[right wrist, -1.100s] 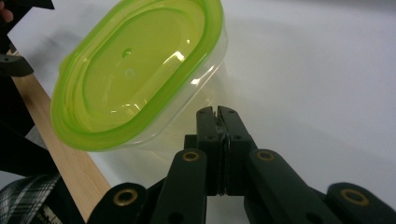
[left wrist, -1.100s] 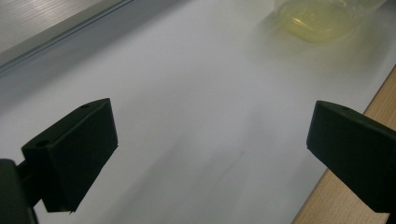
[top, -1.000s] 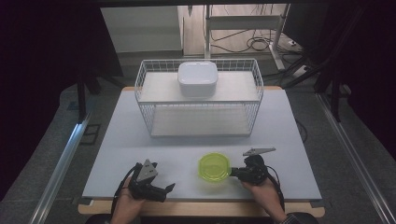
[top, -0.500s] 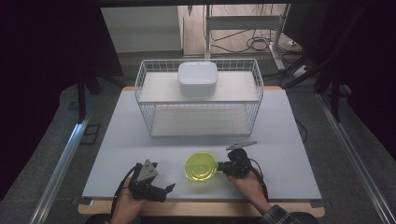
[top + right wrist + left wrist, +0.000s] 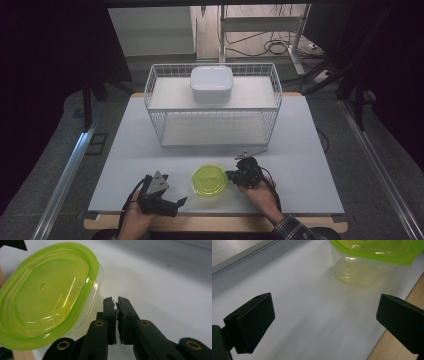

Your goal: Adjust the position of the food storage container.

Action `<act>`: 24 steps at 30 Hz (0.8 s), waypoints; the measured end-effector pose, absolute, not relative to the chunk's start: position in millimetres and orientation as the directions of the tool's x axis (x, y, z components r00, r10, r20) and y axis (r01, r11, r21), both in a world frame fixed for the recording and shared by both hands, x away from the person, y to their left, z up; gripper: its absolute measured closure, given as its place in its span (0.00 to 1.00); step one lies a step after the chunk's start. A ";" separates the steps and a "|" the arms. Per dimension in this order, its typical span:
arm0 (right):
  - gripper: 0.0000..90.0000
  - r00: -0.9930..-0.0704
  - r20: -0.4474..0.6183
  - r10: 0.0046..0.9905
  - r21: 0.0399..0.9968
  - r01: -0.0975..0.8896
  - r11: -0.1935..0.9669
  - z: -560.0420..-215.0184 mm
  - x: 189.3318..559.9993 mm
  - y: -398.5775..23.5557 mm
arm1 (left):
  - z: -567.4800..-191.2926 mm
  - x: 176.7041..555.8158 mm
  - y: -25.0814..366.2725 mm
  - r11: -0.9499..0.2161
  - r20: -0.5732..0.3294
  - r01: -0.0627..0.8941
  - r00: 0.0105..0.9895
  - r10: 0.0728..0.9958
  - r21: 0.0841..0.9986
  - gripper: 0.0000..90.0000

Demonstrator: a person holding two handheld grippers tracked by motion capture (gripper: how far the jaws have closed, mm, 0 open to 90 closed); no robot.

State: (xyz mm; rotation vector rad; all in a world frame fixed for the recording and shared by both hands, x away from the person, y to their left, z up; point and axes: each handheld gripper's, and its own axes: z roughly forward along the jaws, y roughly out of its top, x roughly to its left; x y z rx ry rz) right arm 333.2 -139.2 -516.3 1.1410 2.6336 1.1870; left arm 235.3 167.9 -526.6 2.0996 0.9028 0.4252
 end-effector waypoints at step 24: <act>0.30 -0.762 0.051 0.646 0.766 0.444 0.464 -485.1 298.5 -181.1 | -522.8 225.1 185.8 -0.417 0.010 0.460 0.663 0.749 0.784 0.01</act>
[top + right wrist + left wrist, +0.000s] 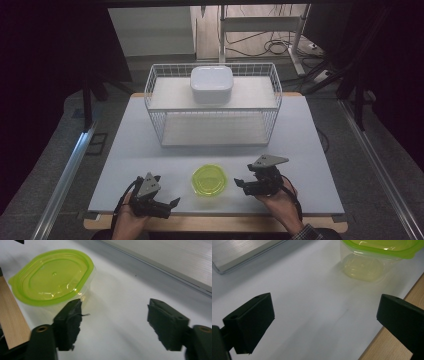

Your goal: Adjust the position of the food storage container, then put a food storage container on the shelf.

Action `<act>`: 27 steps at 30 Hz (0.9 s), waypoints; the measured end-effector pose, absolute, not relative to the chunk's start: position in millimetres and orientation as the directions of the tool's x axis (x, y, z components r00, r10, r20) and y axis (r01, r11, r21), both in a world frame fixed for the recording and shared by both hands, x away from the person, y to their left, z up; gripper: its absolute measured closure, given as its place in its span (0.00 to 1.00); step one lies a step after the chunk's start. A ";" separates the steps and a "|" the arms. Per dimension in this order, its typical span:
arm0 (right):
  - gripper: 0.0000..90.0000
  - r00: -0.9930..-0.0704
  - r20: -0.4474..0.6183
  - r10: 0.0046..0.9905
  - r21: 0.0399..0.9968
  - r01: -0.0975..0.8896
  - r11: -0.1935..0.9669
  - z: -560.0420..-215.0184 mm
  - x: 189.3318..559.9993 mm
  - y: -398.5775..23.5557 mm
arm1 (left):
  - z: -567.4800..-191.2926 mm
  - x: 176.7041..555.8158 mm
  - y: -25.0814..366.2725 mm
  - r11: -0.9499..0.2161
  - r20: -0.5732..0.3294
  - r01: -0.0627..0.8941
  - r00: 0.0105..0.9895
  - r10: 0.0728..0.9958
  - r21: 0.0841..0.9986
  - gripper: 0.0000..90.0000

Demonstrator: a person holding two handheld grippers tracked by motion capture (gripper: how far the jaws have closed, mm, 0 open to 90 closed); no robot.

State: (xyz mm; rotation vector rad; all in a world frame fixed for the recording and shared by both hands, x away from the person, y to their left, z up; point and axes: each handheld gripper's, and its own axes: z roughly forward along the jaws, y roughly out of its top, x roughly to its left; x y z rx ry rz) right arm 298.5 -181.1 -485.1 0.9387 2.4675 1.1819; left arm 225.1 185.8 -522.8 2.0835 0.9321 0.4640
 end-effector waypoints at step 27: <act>0.03 -0.760 0.125 0.638 0.747 0.495 0.443 -487.6 293.3 -184.1 | -523.3 221.6 184.0 -0.444 0.039 0.449 0.668 0.743 0.775 0.01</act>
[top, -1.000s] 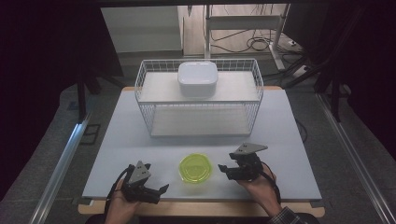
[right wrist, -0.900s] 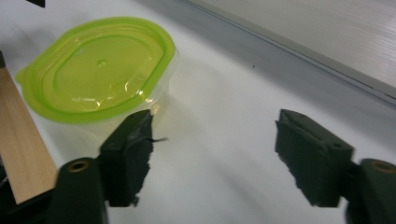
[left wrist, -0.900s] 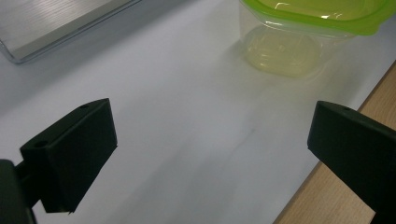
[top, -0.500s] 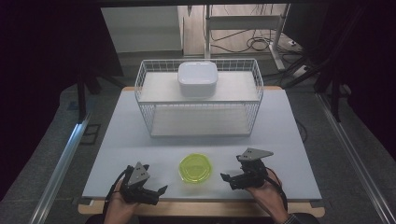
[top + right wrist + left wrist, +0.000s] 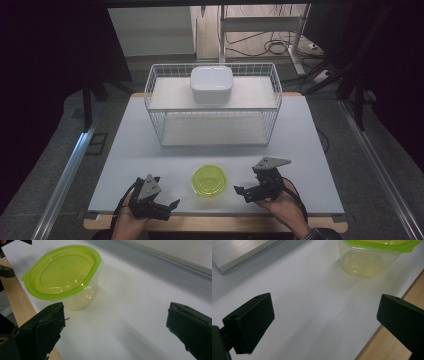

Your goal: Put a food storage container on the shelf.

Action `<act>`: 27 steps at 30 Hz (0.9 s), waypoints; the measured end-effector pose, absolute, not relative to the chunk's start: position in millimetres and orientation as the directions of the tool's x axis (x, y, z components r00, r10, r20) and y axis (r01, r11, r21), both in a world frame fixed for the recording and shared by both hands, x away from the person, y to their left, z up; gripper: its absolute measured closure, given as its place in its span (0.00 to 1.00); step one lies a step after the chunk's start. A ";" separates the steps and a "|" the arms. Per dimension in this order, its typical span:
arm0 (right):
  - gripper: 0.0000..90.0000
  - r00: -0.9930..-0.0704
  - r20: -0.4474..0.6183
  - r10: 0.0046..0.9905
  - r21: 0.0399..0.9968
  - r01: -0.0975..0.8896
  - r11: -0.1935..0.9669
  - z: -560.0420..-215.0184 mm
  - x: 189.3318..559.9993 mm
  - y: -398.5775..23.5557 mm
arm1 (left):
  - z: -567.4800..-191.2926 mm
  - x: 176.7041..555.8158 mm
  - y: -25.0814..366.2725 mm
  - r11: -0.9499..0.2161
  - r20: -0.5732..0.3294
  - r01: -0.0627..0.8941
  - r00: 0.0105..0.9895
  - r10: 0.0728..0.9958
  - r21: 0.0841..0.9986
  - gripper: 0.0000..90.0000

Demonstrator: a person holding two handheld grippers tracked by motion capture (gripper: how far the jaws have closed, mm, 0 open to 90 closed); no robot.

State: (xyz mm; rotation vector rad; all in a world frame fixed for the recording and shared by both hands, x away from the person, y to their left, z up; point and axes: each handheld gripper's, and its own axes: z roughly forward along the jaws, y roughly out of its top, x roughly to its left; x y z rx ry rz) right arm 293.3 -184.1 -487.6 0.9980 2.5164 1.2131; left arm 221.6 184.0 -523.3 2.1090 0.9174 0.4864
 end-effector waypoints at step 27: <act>0.60 -0.652 0.486 0.582 0.636 0.721 0.275 -485.7 333.1 -153.5 | -524.4 218.8 182.2 -0.453 0.045 0.442 0.676 0.736 0.774 0.01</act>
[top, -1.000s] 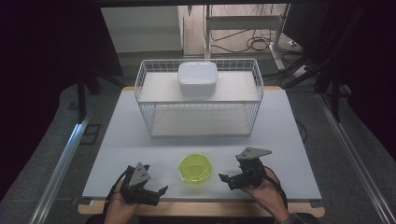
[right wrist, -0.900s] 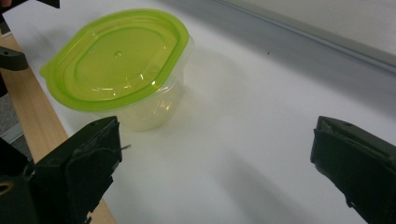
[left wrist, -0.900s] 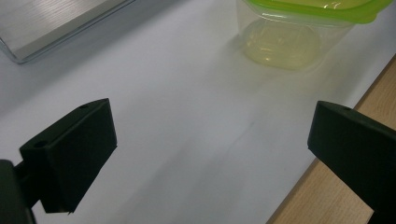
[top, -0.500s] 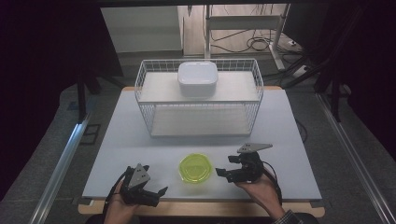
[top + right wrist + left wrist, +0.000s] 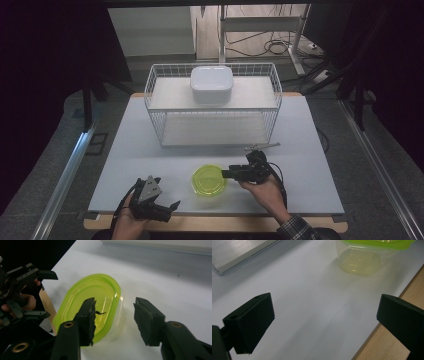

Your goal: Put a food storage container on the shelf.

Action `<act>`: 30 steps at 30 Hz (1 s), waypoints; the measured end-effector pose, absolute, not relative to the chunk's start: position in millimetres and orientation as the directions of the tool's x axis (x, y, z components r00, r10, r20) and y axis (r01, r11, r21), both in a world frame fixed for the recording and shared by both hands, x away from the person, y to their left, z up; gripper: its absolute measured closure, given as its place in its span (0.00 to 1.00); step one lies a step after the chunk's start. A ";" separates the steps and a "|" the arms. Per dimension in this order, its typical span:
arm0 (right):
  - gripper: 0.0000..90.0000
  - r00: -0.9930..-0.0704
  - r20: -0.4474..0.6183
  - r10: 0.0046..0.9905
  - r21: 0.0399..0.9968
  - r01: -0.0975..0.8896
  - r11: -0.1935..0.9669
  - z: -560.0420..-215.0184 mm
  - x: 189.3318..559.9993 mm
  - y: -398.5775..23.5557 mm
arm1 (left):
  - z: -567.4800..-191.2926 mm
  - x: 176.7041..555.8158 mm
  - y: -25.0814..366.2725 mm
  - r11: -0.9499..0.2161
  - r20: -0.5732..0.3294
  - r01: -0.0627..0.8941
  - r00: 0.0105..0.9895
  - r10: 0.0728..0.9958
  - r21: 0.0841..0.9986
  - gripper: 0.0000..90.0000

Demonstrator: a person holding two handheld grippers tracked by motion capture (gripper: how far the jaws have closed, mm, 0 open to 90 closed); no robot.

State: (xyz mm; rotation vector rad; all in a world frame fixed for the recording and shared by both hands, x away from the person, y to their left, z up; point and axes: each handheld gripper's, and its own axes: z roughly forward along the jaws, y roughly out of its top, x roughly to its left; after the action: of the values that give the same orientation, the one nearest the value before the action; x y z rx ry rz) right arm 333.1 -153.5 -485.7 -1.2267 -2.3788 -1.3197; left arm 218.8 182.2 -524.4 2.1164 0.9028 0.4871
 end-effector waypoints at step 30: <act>0.91 -0.537 0.675 0.506 0.496 0.838 0.228 -494.7 353.4 -146.6 | -525.3 218.1 179.6 -0.478 0.058 0.432 0.693 0.719 0.764 0.01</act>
State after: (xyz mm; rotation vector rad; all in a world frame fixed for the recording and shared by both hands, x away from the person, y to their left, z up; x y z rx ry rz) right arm 353.4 -146.6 -494.7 -1.2419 -2.1370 -1.2274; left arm 218.1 179.6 -525.3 2.1432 0.8769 0.4843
